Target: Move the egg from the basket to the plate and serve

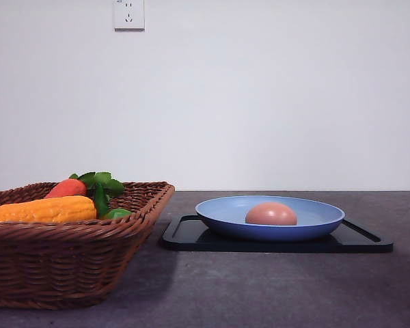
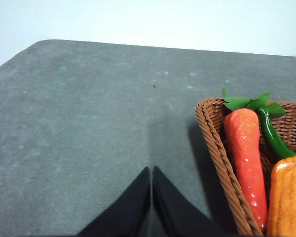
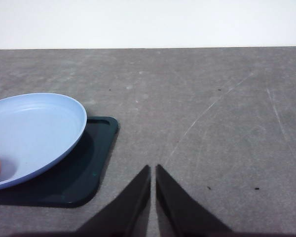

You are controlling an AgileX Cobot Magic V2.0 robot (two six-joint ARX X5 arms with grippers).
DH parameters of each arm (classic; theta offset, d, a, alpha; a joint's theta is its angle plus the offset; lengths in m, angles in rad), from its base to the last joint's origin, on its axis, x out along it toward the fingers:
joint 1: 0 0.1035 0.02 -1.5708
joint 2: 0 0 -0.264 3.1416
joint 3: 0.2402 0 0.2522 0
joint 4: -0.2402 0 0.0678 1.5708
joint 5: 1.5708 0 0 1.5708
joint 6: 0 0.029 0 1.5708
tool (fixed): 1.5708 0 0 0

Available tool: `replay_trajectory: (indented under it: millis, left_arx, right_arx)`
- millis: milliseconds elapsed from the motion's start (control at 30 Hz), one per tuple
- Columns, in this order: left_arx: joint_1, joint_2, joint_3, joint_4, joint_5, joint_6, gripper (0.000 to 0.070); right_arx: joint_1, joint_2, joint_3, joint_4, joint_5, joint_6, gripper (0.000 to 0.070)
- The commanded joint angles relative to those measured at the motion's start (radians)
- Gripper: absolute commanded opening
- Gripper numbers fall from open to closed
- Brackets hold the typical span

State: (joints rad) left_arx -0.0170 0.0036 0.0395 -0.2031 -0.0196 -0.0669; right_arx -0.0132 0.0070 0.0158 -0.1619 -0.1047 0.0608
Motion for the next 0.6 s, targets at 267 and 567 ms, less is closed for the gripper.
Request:
replay_trajectory:
  millis: [267, 567]
  left_arx:
    - [0.001, -0.001, -0.016, -0.006, 0.002, -0.002, 0.0000]
    - [0.001, -0.001, -0.016, -0.006, 0.002, -0.002, 0.0000]
  right_arx:
    - [0.002, -0.003, -0.006, 0.004, 0.001, 0.017, 0.0000]
    - [0.002, -0.003, -0.006, 0.004, 0.001, 0.017, 0.0000]
